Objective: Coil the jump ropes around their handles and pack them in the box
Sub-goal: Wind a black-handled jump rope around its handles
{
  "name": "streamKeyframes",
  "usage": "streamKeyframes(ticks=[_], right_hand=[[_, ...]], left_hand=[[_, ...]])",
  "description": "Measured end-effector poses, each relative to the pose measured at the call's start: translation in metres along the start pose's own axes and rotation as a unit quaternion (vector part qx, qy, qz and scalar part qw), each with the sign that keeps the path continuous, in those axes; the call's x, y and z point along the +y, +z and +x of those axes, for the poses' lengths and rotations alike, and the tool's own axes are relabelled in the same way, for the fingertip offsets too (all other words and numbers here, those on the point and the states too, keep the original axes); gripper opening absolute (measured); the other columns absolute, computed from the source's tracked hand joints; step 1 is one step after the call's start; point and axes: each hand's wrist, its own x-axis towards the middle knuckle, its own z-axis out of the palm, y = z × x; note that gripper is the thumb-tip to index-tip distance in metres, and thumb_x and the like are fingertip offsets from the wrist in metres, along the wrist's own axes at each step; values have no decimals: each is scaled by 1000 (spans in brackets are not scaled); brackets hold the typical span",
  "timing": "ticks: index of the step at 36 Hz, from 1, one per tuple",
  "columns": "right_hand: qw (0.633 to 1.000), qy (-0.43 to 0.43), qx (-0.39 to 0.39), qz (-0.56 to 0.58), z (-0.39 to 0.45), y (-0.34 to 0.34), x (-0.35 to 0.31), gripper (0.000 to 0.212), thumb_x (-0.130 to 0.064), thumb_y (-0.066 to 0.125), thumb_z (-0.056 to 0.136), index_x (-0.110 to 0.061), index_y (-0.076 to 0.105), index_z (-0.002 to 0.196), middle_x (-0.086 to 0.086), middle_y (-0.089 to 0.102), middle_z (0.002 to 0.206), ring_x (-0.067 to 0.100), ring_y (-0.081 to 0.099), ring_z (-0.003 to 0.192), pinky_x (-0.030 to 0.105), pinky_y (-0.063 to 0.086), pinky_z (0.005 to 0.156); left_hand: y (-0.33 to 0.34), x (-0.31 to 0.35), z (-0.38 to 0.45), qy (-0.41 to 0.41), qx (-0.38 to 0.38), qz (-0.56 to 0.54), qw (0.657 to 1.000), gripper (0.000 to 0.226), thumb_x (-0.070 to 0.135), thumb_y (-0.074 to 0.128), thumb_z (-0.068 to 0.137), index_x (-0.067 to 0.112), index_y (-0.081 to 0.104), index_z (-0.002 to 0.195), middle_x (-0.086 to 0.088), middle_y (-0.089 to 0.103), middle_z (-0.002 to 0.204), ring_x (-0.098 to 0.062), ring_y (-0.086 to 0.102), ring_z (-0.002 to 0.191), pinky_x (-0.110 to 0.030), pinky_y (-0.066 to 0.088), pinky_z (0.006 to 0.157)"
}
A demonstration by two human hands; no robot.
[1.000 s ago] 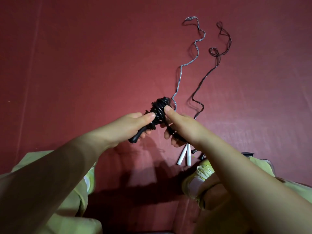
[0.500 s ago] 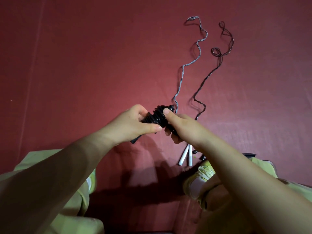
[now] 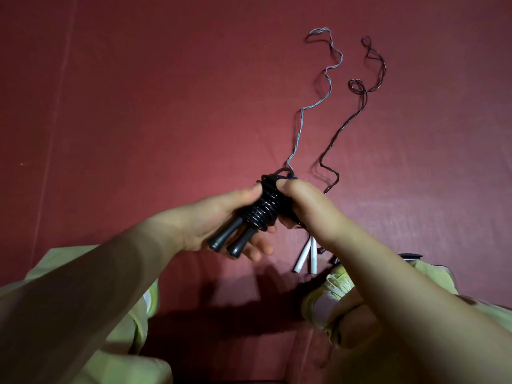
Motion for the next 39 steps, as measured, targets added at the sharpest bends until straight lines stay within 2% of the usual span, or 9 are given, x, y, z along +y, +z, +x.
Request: streamKeyframes(ticks=[4, 8, 13, 18, 22, 27, 32, 36, 39], right_hand=[[999, -23, -45, 18, 0, -5, 3, 56, -53, 44, 73, 1, 52, 82, 17, 45, 63, 22, 38, 57, 30, 32, 55], [997, -20, -68, -9, -1, -8, 3, 40, -46, 43, 86, -8, 54, 90, -4, 52, 62, 12, 42, 53, 24, 33, 51], [997, 11, -62, -51, -4, -15, 5, 35, -47, 43, 94, -16, 51, 82, -4, 51, 70, 9, 40, 49, 22, 31, 47], [982, 34, -42, -180, 1, -12, 10, 41, -43, 36, 102, -14, 47, 75, -13, 38, 51, 4, 27, 41, 18, 24, 46], [983, 37, -12, -182, 2, -14, 10, 44, -51, 41, 97, -17, 59, 73, -12, 39, 43, 11, 33, 48, 27, 33, 56], [978, 53, 37, -198, 3, -14, 7, 49, -54, 47, 93, -16, 58, 65, -4, 48, 54, 16, 46, 55, 39, 49, 69], [983, 79, 37, -164, 2, -9, 9, 49, -52, 43, 97, -16, 46, 64, -10, 39, 38, 11, 31, 36, 21, 29, 42], [988, 77, 20, -133, 1, -8, 10, 41, -45, 39, 100, -13, 53, 79, -11, 39, 37, 8, 31, 34, 20, 29, 39], [991, 79, -4, -106, -1, -9, 9, 43, -48, 35, 100, -12, 53, 85, -15, 34, 38, 6, 28, 35, 21, 26, 40]], left_hand=[[0, 3, -1, -36, -44, -109, 992, 94, 81, 28, 70, -1, 68, 94, -9, 54, 54, -24, 56, 48, -48, 53, 75], [6, 3, 0, -66, -14, -96, 993, 88, 83, 28, 69, 5, 62, 88, 0, 39, 46, -14, 39, 36, -38, 51, 64], [5, 2, 5, -32, 83, 0, 996, 87, 78, 17, 83, 3, 59, 88, -2, 41, 47, -16, 38, 37, -29, 39, 54], [2, -4, 10, 7, 172, 71, 983, 76, 73, 22, 87, 6, 57, 88, -3, 46, 47, -17, 41, 36, -28, 40, 51], [4, -3, 8, 0, 154, 40, 987, 79, 73, 21, 88, 4, 59, 88, -3, 47, 49, -17, 43, 38, -27, 42, 51], [3, 0, 9, 21, 159, 31, 987, 74, 70, 25, 89, 5, 59, 89, -3, 49, 51, -15, 45, 40, -27, 44, 51], [0, -2, 13, 40, 197, 33, 979, 67, 68, 37, 87, 7, 64, 87, -3, 58, 56, -15, 53, 47, -38, 58, 70], [-1, -2, 14, 67, 227, 55, 970, 58, 62, 45, 87, 7, 63, 83, -5, 61, 58, -16, 57, 51, -42, 57, 74], [-1, -6, 15, 78, 217, 66, 971, 58, 65, 52, 74, 10, 65, 88, -9, 68, 71, -19, 63, 61, -38, 56, 68]])
